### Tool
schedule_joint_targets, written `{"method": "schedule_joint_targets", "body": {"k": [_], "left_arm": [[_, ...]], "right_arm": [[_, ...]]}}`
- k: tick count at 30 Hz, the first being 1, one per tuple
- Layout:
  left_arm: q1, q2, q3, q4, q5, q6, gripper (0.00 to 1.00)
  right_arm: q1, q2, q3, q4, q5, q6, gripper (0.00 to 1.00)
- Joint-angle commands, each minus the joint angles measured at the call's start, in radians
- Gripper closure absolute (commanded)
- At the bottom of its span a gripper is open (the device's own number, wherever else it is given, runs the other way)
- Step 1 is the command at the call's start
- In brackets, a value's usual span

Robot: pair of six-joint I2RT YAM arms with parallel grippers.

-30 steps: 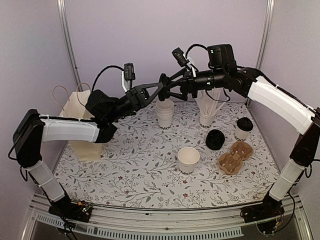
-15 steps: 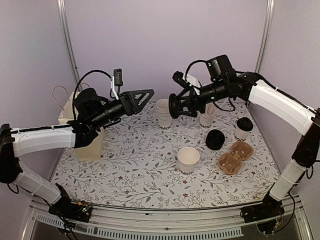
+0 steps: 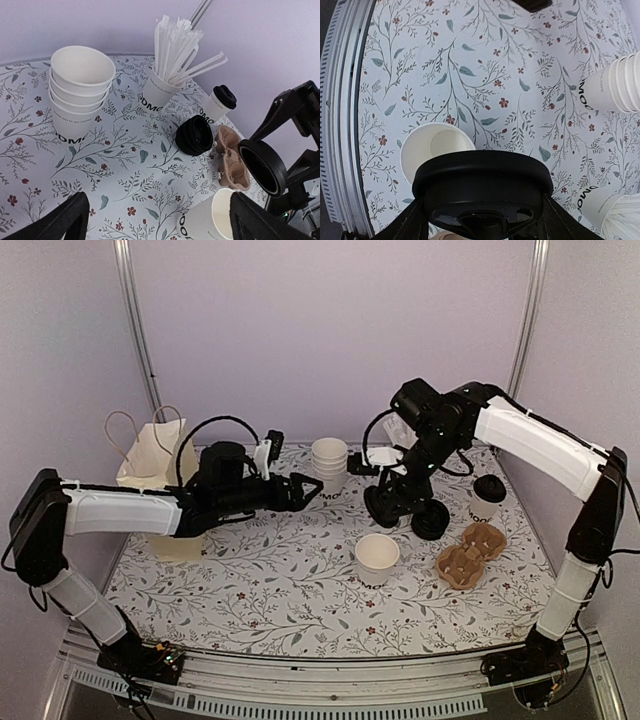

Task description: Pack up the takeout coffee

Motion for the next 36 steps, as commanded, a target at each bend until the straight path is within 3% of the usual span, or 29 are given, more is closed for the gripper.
{"method": "schedule_joint_targets", "body": {"k": [1,11,20,36], "left_arm": [[-0.031,0.063,0.043,-0.044,0.015,0.024,0.00],[-0.085,0.273,0.071,-0.001,0.084,-0.115,0.00],[-0.134,0.392,0.134,0.052,0.146,-0.138,0.00],[-0.147,0.437,0.178,0.051,0.183,-0.130,0.00]], "right_arm": [[0.029,0.048,0.030,-0.152,0.082,-0.059,0.37],[0.097,0.085,0.019,-0.197,0.194,-0.061,0.35],[0.123,0.147,0.042,-0.196,0.225,-0.032,0.34],[0.180,0.174,0.037,-0.196,0.242,-0.012,0.32]]}}
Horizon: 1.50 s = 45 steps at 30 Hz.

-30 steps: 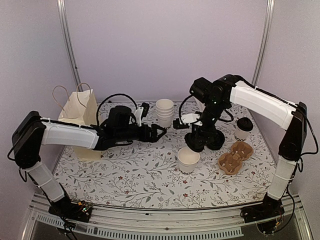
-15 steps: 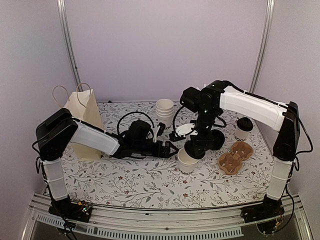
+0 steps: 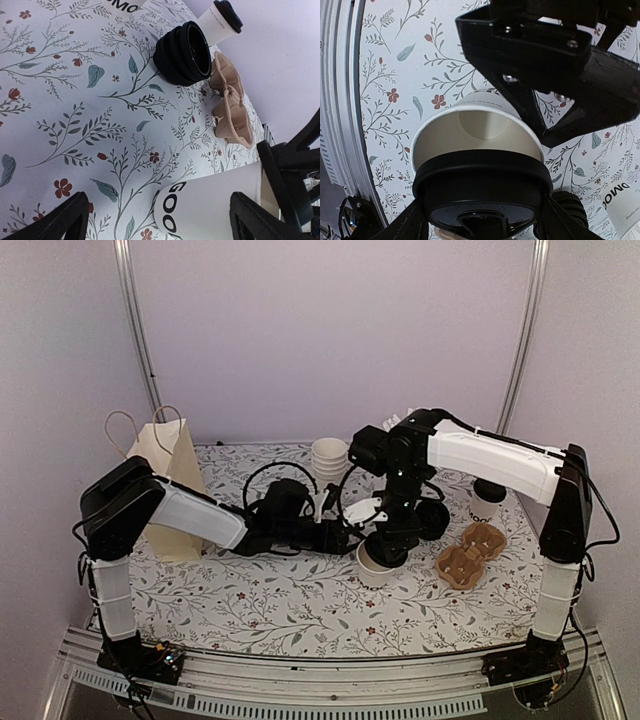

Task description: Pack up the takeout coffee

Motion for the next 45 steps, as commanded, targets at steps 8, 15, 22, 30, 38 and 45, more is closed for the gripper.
{"method": "schedule_joint_targets", "body": {"k": [8,15,22,30,38,45], "left_arm": [[0.014,-0.024,-0.009,-0.026,-0.032,-0.031,0.00],[0.039,-0.072,-0.063,-0.044,-0.065,-0.037,0.00],[0.041,-0.108,-0.144,-0.054,-0.053,-0.028,0.00],[0.016,-0.070,-0.146,-0.032,-0.005,-0.026,0.00],[0.012,-0.058,-0.139,-0.020,0.008,-0.017,0.00],[0.011,-0.045,-0.131,-0.011,0.021,-0.013,0.00]], "right_arm": [[0.067,0.000,0.014,0.004,0.063,0.015,0.30],[0.094,0.005,0.023,0.004,0.132,0.017,0.29],[0.105,0.004,0.033,0.002,0.168,0.007,0.27],[0.125,0.029,0.078,0.003,0.180,-0.011,0.26],[0.142,0.029,0.055,0.003,0.185,-0.019,0.26],[0.150,0.010,0.024,0.003,0.219,-0.028,0.26]]}}
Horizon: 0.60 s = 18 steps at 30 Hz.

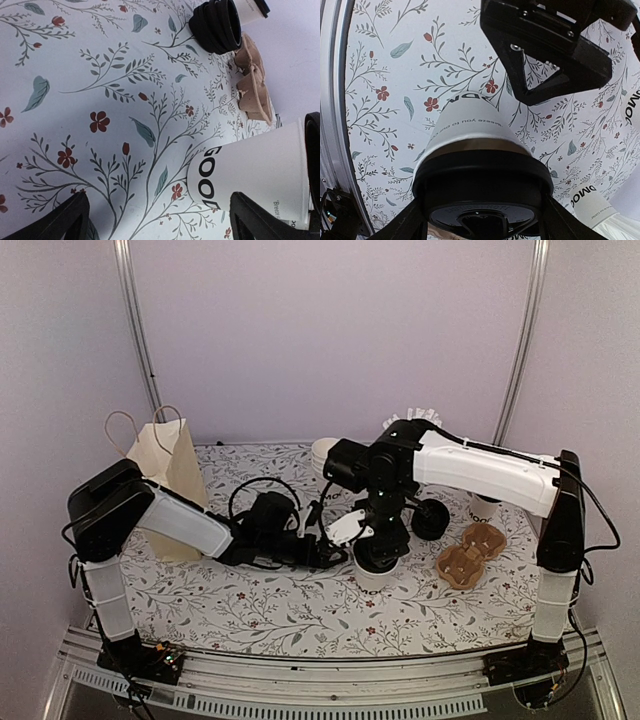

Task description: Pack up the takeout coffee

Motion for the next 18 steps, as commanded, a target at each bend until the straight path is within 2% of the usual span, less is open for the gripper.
{"method": "schedule_joint_targets", "body": {"k": [1,18], "left_arm": [[-0.011,0.026,0.023,0.029,0.022,0.019,0.00],[-0.018,0.048,0.036,0.041,0.047,0.026,0.00]], "right_arm": [[0.013,-0.011,-0.022,-0.004,0.036,-0.014,0.26],[0.032,-0.039,-0.016,-0.004,0.124,-0.020,0.26]]}}
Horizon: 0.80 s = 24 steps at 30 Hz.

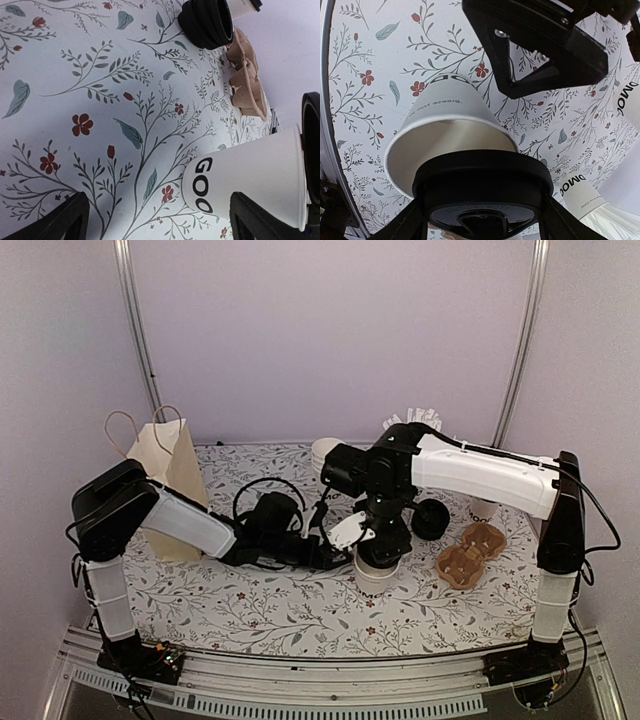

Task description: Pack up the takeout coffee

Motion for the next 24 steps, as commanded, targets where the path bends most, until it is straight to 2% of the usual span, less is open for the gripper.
{"method": "schedule_joint_targets", "body": {"k": [1,24], "left_arm": [[-0.011,0.028,0.018,0.024,0.016,0.017,0.00],[-0.016,0.047,0.031,0.025,0.022,0.016,0.00]], "right_arm": [[0.014,-0.041,-0.007,-0.003,0.021,0.008,0.26],[0.063,-0.114,-0.049,-0.005,0.020,0.058,0.27]]}}
